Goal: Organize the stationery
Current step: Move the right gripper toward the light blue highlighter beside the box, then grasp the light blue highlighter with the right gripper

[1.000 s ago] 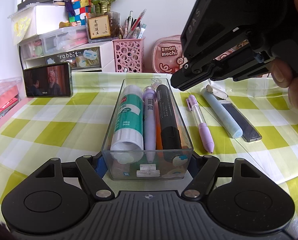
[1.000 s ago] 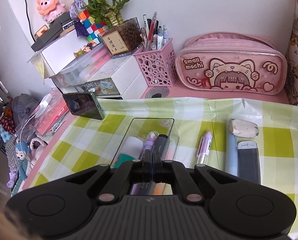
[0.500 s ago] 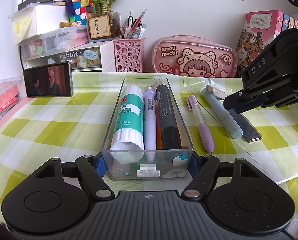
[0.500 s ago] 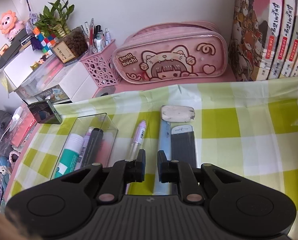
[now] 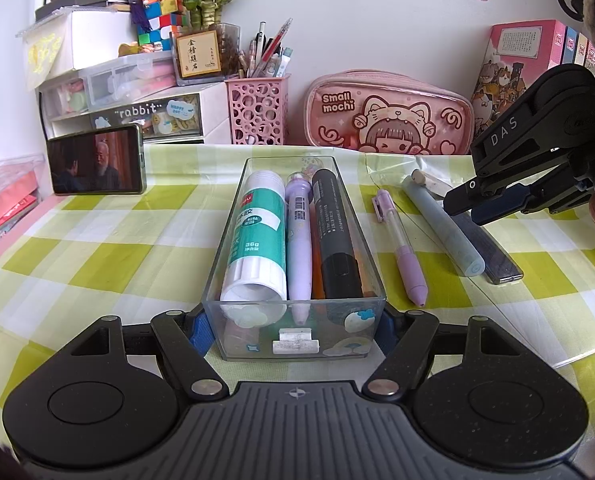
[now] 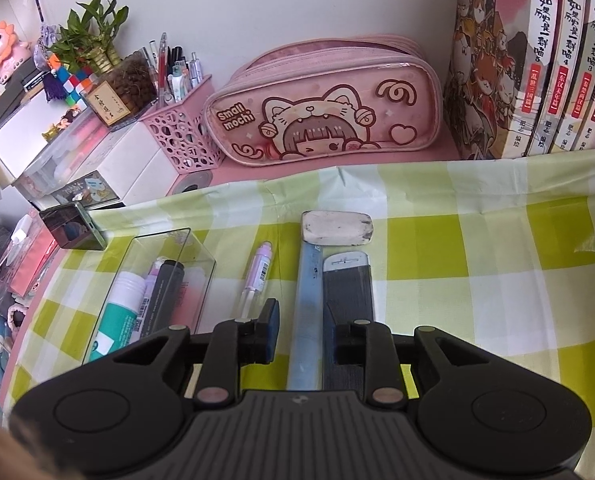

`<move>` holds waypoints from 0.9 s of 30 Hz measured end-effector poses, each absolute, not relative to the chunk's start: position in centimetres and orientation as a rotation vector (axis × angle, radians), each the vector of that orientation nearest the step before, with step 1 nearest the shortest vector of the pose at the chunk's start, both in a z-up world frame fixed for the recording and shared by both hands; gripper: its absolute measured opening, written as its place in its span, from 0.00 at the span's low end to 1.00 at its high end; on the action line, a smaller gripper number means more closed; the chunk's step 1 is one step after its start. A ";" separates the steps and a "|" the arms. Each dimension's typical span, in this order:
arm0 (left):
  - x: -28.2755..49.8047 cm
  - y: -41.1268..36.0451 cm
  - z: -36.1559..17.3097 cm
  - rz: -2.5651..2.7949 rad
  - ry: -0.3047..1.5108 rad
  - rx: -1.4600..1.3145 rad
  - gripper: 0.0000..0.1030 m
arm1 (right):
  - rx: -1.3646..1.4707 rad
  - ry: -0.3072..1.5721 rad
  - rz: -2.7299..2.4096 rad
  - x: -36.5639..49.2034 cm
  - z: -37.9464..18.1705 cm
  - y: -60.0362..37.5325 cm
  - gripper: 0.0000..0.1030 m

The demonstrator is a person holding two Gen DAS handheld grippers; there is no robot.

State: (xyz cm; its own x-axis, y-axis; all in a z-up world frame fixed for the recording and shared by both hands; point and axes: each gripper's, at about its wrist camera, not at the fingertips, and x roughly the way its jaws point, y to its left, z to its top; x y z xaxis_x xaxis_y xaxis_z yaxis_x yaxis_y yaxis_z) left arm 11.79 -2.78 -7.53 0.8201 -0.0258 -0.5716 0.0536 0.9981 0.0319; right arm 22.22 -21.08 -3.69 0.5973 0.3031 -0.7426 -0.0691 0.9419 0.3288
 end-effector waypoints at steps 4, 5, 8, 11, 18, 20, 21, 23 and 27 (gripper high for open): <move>11.8 -2.8 -7.5 -0.042 0.608 0.047 0.70 | 0.278 0.910 0.227 22.6 -3.6 -20.9 0.35; 11.8 -2.8 -7.5 -0.042 0.608 0.047 0.70 | 0.271 0.909 0.236 22.6 -3.5 -20.6 0.35; 11.8 -2.8 -7.5 -0.042 0.608 0.047 0.70 | 0.246 0.910 0.248 22.9 -3.3 -19.6 0.35; 11.8 -2.8 -7.5 -0.042 0.608 0.047 0.70 | 0.212 0.915 0.241 23.6 -3.6 -18.9 0.35; 11.8 -2.8 -7.5 -0.042 0.608 0.048 0.70 | 0.177 0.924 0.217 24.7 -4.5 -18.4 0.29; 11.8 -2.8 -7.5 -0.042 0.608 0.048 0.70 | 0.128 0.921 0.218 24.5 -4.5 -17.5 0.28; 11.8 -2.8 -7.5 -0.042 0.608 0.048 0.70 | 0.106 0.918 0.212 24.5 -4.5 -17.2 0.28; 11.8 -2.8 -7.5 -0.042 0.608 0.048 0.70 | 0.112 0.920 0.211 24.5 -4.5 -17.1 0.28; 11.8 -2.8 -7.6 -0.042 0.608 0.048 0.70 | 0.227 0.944 0.239 24.5 -4.5 -18.1 0.27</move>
State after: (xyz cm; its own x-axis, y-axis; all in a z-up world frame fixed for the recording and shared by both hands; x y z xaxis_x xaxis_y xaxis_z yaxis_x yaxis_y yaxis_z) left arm 11.80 -2.79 -7.55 0.8200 -0.0254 -0.5718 0.0535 0.9980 0.0324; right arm 24.50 -18.13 -4.55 0.5642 0.2994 -0.7694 -0.1021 0.9501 0.2948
